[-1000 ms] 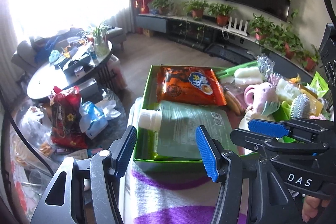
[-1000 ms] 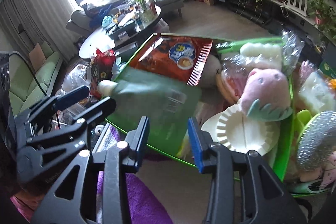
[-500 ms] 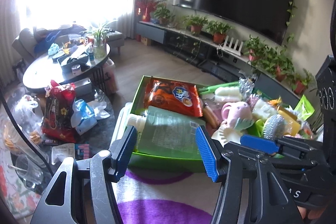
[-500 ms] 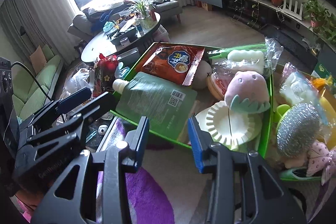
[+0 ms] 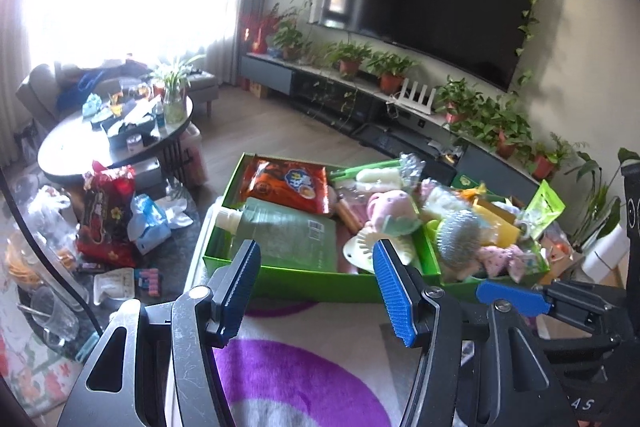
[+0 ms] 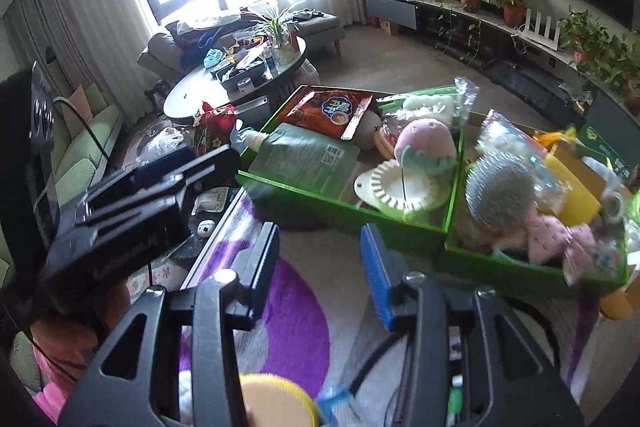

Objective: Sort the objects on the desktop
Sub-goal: 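Open the left tool to release the sachet into the box, then withdraw both tools from the box back over the cluttered rug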

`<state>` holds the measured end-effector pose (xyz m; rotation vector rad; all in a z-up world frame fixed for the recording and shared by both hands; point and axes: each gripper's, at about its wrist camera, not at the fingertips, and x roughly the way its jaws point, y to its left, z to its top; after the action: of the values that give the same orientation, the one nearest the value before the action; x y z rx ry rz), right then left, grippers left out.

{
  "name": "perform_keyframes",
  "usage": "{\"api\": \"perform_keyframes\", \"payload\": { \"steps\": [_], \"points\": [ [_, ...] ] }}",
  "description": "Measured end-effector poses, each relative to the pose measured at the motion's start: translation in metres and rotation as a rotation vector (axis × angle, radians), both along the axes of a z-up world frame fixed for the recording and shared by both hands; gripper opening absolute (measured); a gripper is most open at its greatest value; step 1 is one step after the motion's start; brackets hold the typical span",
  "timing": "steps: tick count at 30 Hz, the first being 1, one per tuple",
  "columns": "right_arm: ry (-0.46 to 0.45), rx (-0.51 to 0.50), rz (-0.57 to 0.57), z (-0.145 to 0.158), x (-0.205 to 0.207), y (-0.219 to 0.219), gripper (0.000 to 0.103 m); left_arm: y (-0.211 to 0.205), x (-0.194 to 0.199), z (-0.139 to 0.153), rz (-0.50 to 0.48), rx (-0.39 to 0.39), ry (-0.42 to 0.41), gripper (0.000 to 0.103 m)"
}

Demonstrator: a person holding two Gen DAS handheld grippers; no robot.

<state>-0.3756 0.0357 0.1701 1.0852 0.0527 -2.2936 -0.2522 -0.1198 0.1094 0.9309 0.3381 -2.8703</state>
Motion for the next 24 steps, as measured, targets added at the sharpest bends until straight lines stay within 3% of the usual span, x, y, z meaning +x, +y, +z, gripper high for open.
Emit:
{"api": "perform_keyframes", "payload": {
  "steps": [8, 9, 11, 16, 24],
  "points": [
    [0.039, -0.025, 0.047, 0.018, 0.063, 0.021, 0.043, 0.020, 0.060, 0.026, -0.005, -0.040, 0.050, 0.059],
    [0.043, -0.028, 0.055, 0.019, 0.069, 0.022, 0.044, 0.021, 0.065, 0.027, -0.005, -0.041, 0.051, 0.063],
    [0.048, -0.032, 0.069, 0.019, 0.083, 0.026, 0.045, 0.026, 0.079, 0.025, -0.007, -0.044, 0.055, 0.071],
    [0.027, -0.044, 0.097, 0.009, 0.110, 0.034, 0.045, 0.040, 0.106, 0.015, -0.034, -0.092, 0.050, 0.071],
    [-0.001, -0.050, 0.119, -0.011, 0.141, 0.044, 0.045, 0.054, 0.132, -0.011, -0.083, -0.090, -0.011, 0.071]
  ]
}}
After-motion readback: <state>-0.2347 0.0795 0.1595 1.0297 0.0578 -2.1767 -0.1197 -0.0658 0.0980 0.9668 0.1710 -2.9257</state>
